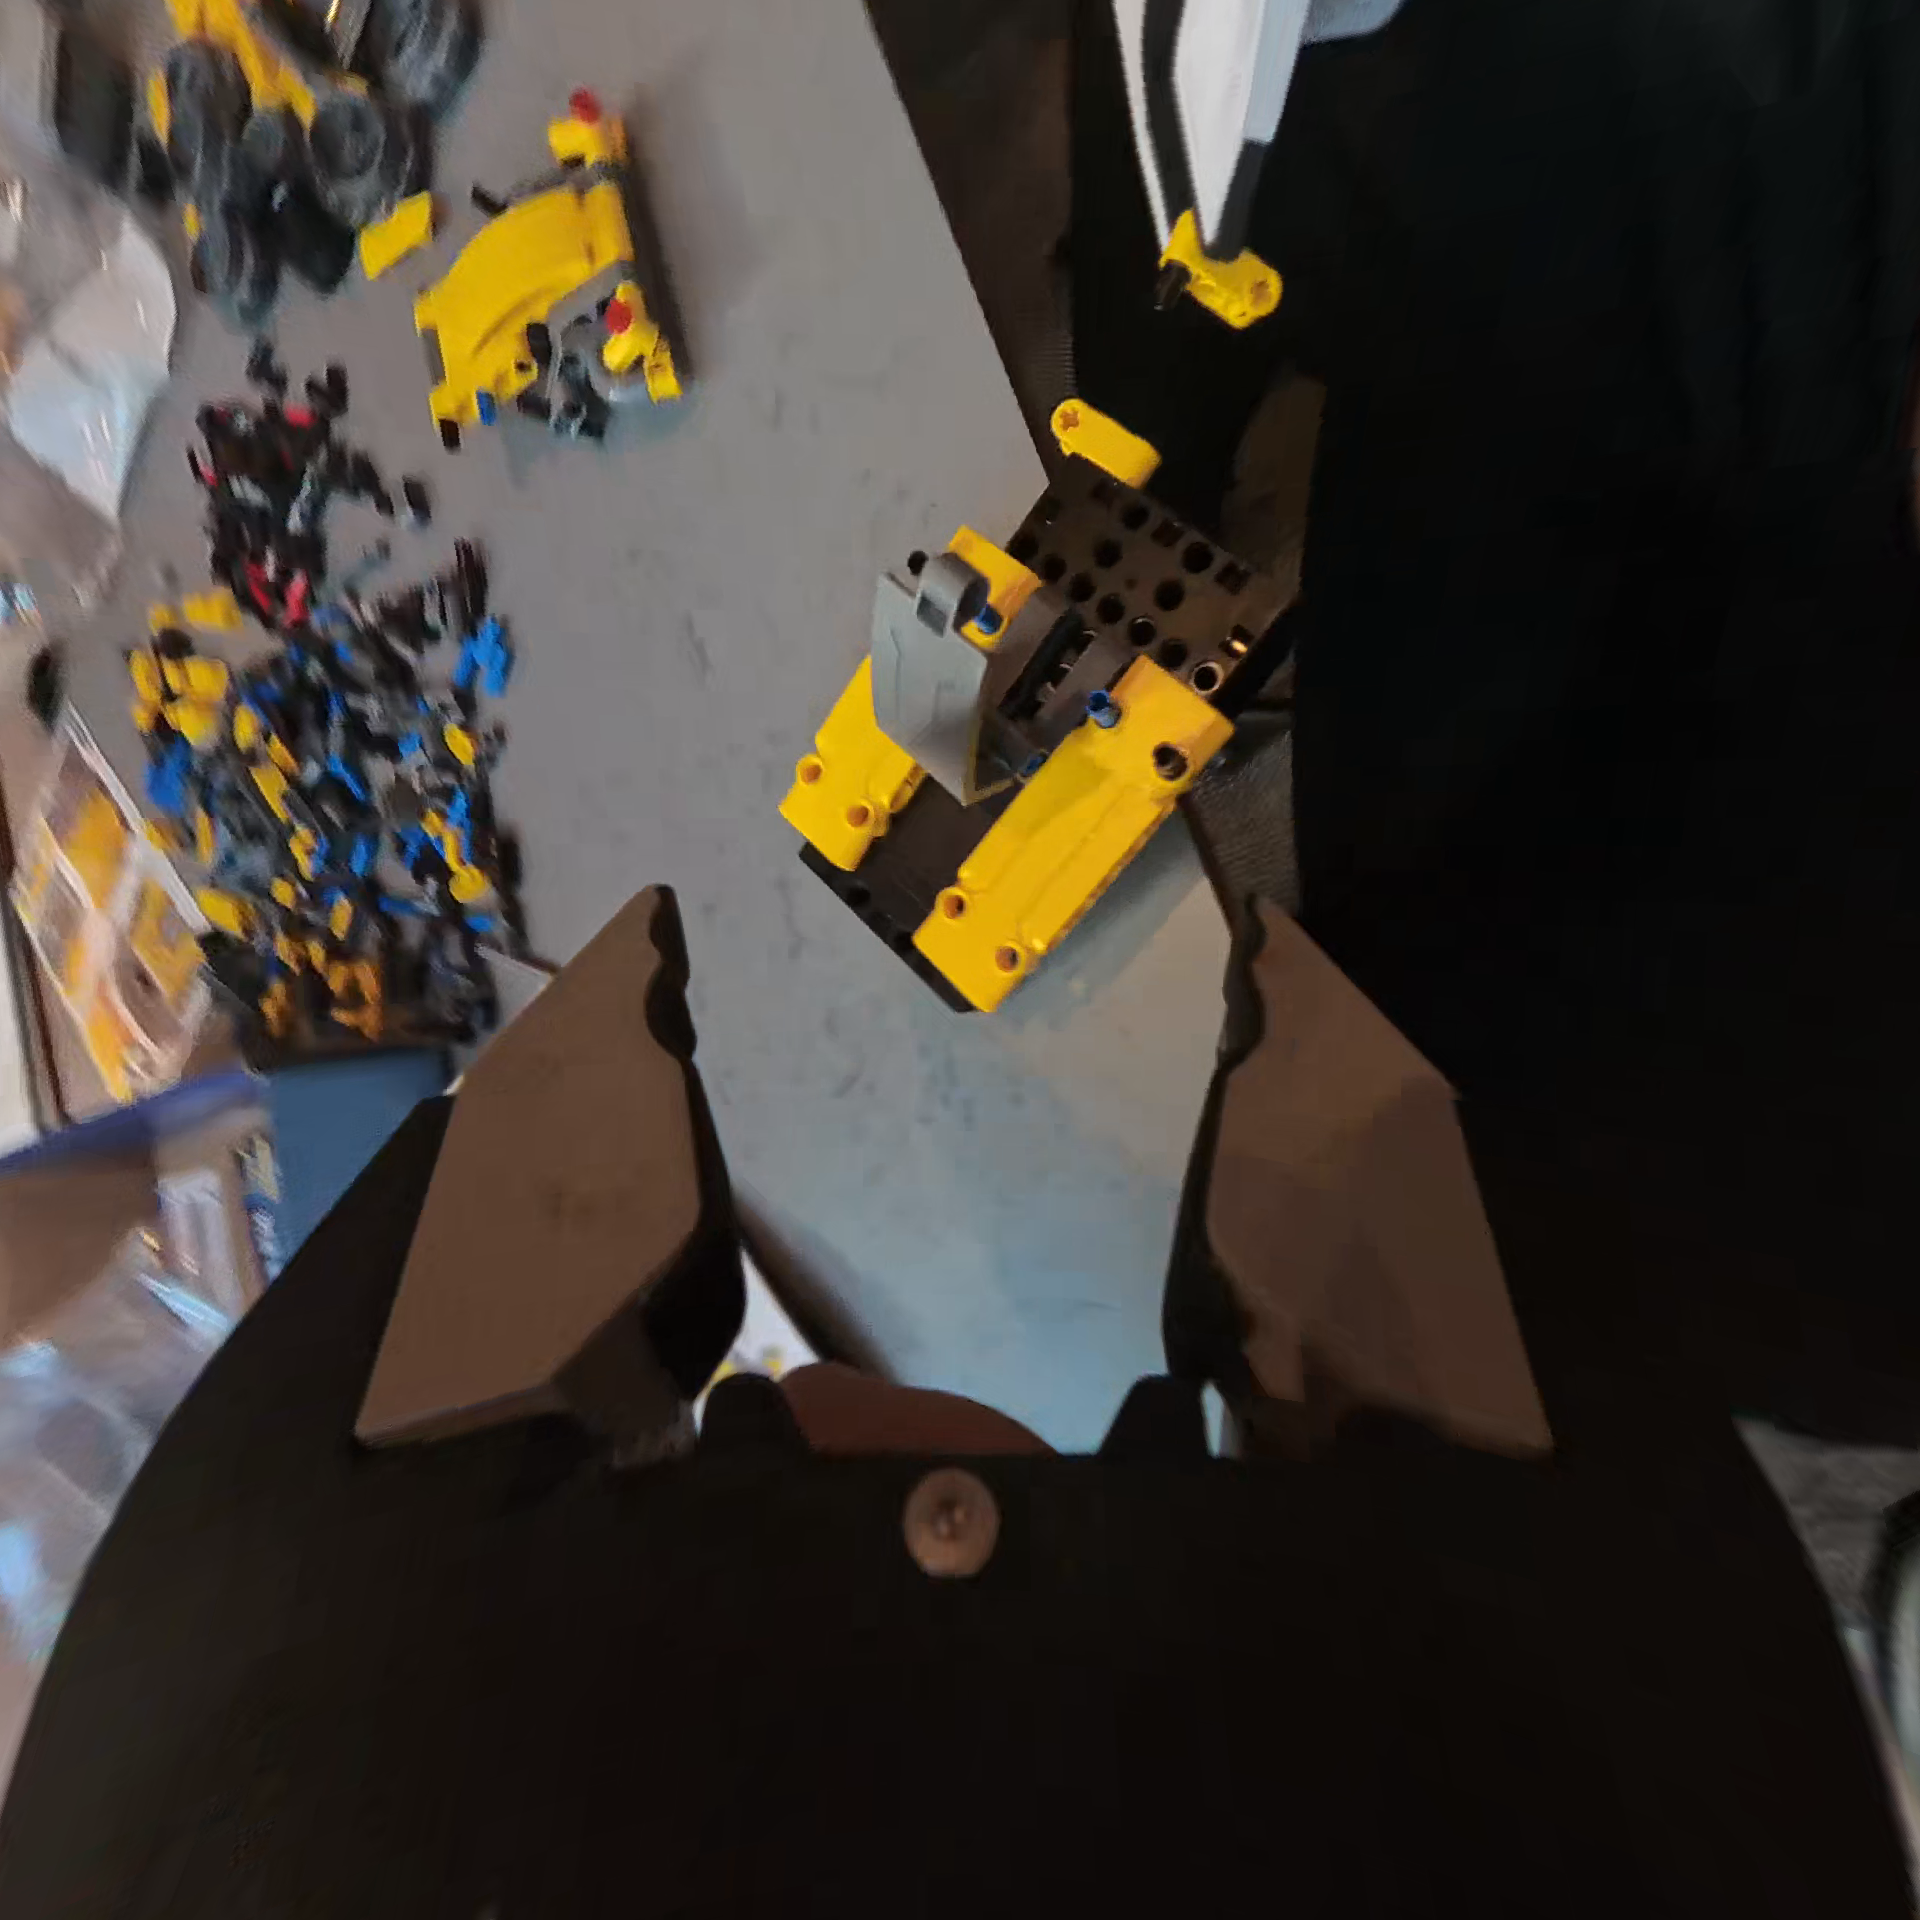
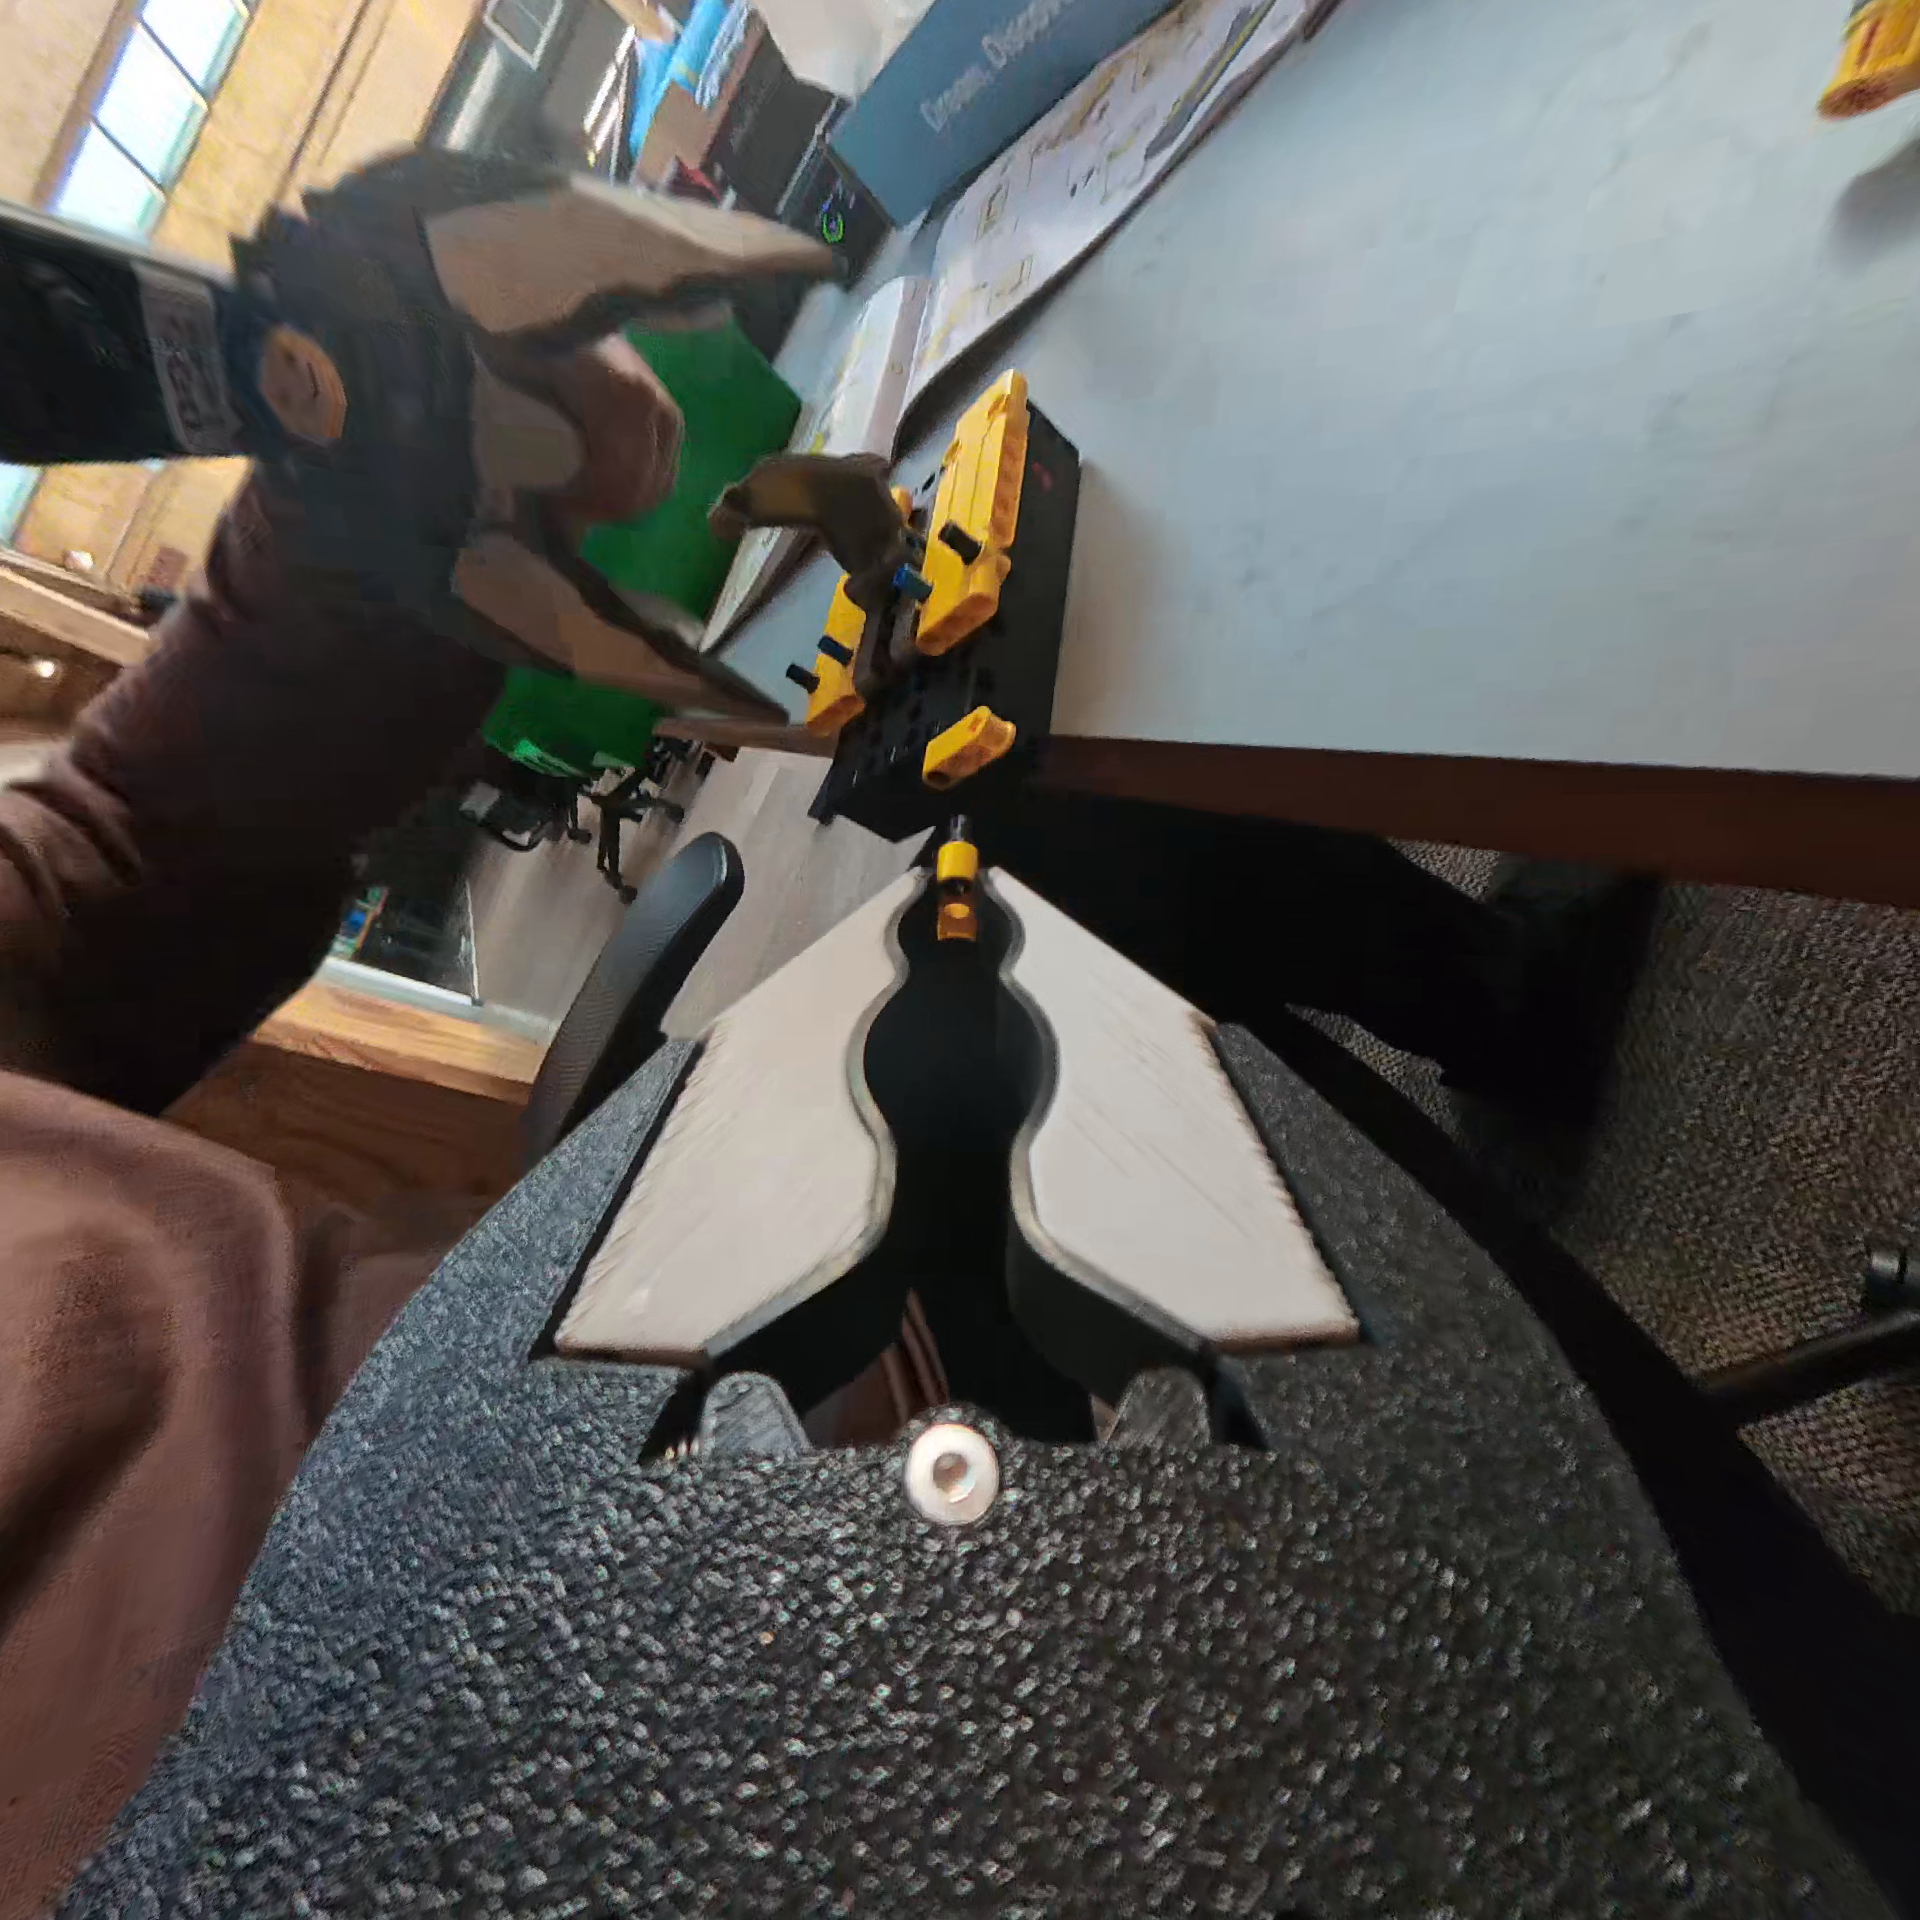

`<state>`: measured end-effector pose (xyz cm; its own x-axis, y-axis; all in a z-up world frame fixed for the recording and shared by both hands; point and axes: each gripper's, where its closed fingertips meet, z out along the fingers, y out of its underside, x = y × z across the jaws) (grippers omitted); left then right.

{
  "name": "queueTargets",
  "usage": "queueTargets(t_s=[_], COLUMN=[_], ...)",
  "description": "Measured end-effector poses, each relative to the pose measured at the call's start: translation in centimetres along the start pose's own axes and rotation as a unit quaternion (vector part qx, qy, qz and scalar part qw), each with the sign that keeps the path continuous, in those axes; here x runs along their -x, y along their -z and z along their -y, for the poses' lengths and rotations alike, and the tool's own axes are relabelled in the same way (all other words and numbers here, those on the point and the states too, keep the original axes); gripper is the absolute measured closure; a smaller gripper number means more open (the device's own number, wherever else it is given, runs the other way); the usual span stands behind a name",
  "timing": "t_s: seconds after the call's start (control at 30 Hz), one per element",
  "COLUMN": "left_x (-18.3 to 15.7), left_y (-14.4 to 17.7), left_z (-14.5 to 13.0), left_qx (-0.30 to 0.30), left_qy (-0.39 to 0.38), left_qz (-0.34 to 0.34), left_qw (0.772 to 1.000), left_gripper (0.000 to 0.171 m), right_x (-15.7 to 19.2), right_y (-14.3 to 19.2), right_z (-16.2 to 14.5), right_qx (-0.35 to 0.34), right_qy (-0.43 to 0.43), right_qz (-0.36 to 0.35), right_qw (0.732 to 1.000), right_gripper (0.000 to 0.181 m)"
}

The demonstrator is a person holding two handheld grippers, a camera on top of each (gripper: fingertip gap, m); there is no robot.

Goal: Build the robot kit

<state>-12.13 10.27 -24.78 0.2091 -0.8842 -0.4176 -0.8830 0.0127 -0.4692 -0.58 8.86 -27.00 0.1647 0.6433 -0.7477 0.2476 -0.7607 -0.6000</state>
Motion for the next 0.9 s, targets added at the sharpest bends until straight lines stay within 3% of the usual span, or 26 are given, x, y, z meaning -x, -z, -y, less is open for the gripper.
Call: queueTargets(t_s=[0.23, 0.37, 0.43, 0.47, 0.67, 0.73, 0.9], left_x=[1.2, -0.8, -0.9, -1.1, -2.2, -3.0, -1.8], left_y=[-2.9, -4.3, -4.5, -4.5, -4.6, -4.2, -3.8], left_z=[-0.4, -1.5, -1.1, -1.1, -2.1, -2.0, -0.3], left_qx=[0.072, 0.094, 0.085, 0.088, 0.133, 0.135, 0.086], left_qy=[-0.141, -0.152, -0.104, -0.073, 0.086, 0.108, 0.121], left_qz=[-0.134, -0.201, -0.211, -0.214, -0.150, -0.146, -0.132], left_qw=[0.978, 0.963, 0.968, 0.970, 0.976, 0.974, 0.980], left_gripper=[0.056, 0.052, 0.076, 0.079, 0.075, 0.063, 0.065], right_x=[1.2, 1.3, 1.3, 1.2, 0.7, 0.5, 0.5], right_y=[-0.5, -1.2, -1.5, -1.5, -1.4, -1.4, -1.7], right_z=[-1.4, -1.9, -1.8, -1.8, -1.1, -1.2, -1.1], right_qx=[0.021, 0.030, 0.034, 0.038, 0.055, 0.063, 0.072], right_qy=[-0.039, -0.064, -0.072, -0.069, -0.062, -0.058, -0.053], right_qz=[0.050, 0.075, 0.085, 0.085, 0.090, 0.088, 0.096], right_qw=[0.998, 0.995, 0.993, 0.993, 0.993, 0.992, 0.991], right_gripper=[0.178, 0.178, 0.179, 0.179, 0.178, 0.178, 0.178])
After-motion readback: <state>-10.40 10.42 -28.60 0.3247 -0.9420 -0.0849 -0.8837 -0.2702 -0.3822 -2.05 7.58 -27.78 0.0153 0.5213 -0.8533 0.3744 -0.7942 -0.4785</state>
